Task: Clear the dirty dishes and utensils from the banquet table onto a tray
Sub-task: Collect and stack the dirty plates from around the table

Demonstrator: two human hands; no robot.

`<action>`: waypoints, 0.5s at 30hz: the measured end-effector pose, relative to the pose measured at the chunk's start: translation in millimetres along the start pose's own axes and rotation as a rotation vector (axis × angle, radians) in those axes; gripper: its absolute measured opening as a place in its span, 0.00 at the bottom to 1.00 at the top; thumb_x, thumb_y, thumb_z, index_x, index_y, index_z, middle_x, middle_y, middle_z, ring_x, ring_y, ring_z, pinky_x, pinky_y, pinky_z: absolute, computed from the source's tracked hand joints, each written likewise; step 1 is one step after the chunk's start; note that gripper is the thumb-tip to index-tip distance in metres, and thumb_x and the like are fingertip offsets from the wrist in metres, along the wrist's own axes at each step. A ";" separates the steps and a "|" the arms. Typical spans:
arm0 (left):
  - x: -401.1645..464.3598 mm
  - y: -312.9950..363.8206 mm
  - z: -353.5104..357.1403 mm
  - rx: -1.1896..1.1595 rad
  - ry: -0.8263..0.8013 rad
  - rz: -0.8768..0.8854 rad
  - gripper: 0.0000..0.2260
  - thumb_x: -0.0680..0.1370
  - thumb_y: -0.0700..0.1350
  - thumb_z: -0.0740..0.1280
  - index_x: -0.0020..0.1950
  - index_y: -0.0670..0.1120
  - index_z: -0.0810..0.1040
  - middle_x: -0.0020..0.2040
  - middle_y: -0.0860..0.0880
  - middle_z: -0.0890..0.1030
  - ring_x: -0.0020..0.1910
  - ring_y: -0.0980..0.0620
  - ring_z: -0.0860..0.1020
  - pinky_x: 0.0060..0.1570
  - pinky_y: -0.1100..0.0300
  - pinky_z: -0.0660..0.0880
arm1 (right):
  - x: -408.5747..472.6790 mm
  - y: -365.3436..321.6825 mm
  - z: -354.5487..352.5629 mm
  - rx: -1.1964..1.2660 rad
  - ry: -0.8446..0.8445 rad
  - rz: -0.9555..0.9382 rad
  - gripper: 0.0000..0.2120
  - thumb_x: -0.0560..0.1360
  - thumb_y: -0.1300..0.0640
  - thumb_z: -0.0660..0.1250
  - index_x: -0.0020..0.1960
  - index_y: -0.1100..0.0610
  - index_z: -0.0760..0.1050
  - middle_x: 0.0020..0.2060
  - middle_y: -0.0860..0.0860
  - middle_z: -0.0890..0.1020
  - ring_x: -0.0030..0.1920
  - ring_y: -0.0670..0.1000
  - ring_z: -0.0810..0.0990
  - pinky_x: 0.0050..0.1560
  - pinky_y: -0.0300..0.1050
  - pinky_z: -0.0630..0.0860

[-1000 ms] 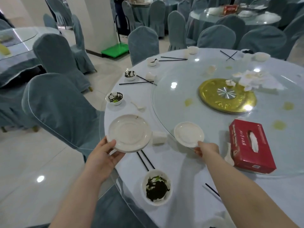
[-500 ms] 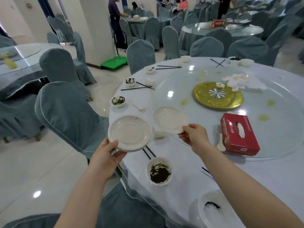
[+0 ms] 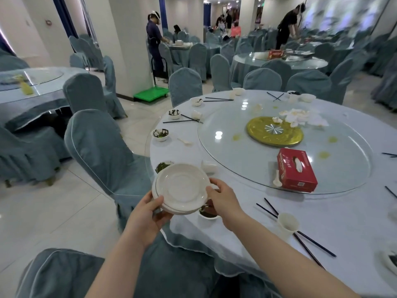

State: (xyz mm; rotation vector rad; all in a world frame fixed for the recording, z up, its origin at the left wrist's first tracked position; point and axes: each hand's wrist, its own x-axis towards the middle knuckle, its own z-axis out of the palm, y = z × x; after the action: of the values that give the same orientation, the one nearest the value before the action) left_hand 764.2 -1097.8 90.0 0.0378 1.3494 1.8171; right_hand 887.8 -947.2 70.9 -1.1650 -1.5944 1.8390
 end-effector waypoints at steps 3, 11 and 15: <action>-1.9 -4.6 -5.2 0.032 -0.003 -0.011 0.13 0.80 0.38 0.62 0.63 0.49 0.75 0.56 0.45 0.80 0.50 0.46 0.80 0.36 0.56 0.81 | -2.8 1.2 3.8 0.111 -0.152 0.153 0.09 0.79 0.61 0.60 0.53 0.56 0.77 0.43 0.55 0.82 0.32 0.51 0.83 0.33 0.43 0.79; 35.7 3.9 -7.4 0.125 -0.020 -0.069 0.12 0.80 0.36 0.63 0.61 0.47 0.76 0.52 0.42 0.83 0.51 0.41 0.82 0.48 0.48 0.80 | 52.7 3.0 8.3 0.105 -0.186 0.291 0.03 0.75 0.66 0.65 0.48 0.65 0.76 0.38 0.59 0.80 0.28 0.54 0.83 0.29 0.42 0.78; 71.0 7.6 7.9 0.171 -0.026 -0.113 0.12 0.79 0.36 0.65 0.58 0.50 0.75 0.46 0.43 0.86 0.47 0.43 0.84 0.51 0.47 0.80 | 97.5 2.5 -1.5 0.102 -0.170 0.317 0.02 0.74 0.66 0.66 0.46 0.63 0.77 0.38 0.58 0.81 0.29 0.52 0.82 0.30 0.43 0.79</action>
State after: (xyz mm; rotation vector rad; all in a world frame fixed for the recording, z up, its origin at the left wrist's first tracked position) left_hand 718.1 -1047.2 68.4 0.0740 1.4565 1.5996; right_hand 836.0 -871.1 38.7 -1.3048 -1.4470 2.2460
